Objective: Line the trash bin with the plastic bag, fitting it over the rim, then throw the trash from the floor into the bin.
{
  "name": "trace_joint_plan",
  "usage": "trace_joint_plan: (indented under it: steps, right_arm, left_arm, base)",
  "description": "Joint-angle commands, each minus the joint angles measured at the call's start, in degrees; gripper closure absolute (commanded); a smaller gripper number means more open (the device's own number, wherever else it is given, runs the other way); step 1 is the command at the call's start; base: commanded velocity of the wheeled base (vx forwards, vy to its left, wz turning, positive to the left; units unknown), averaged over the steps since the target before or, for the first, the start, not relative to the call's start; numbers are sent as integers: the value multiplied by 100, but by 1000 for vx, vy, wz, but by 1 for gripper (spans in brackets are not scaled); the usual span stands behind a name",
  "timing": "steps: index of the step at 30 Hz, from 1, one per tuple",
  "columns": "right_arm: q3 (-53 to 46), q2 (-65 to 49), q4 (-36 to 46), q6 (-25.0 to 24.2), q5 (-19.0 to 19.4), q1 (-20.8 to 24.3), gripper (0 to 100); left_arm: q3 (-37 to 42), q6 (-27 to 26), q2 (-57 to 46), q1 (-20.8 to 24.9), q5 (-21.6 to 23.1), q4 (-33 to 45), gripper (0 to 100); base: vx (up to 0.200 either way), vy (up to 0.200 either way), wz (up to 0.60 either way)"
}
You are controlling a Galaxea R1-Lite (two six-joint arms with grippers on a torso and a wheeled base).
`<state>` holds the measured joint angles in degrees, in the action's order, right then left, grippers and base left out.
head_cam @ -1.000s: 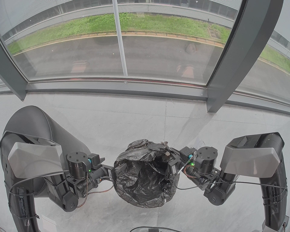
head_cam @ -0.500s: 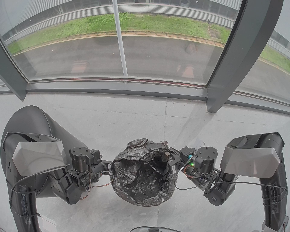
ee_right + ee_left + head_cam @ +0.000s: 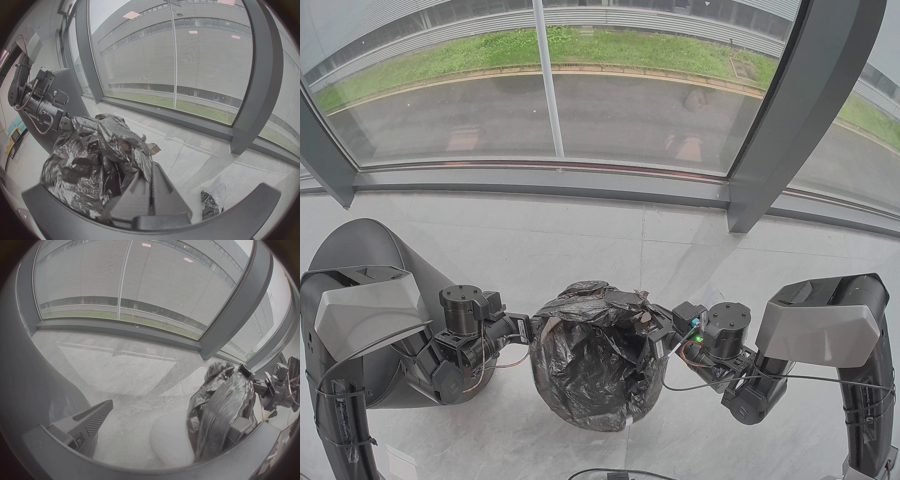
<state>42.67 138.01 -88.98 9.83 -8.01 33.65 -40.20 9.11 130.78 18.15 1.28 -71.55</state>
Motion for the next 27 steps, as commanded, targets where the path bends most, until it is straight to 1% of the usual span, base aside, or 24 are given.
trace_joint_plan:
  steps: [1,5,25,26,27]
  right_arm:
    - [-4,-11,-85,2,1,2,100]
    - [-4,-11,-85,2,1,2,100]
    - [14,24,-102,-16,-8,2,100]
    - [5,24,-102,-16,-16,2,0]
    - [5,24,-102,-16,-16,2,0]
  left_arm:
    - [57,21,-158,13,4,-8,0]
    - [206,153,-237,66,4,-8,0]
    - [188,197,185,74,21,-105,0]
    - [197,197,176,83,21,-105,0]
    - [197,197,176,83,21,-105,0]
  base:
    - [0,0,0]
    - [0,0,0]
    - [0,0,0]
    - [0,0,0]
    - [0,0,0]
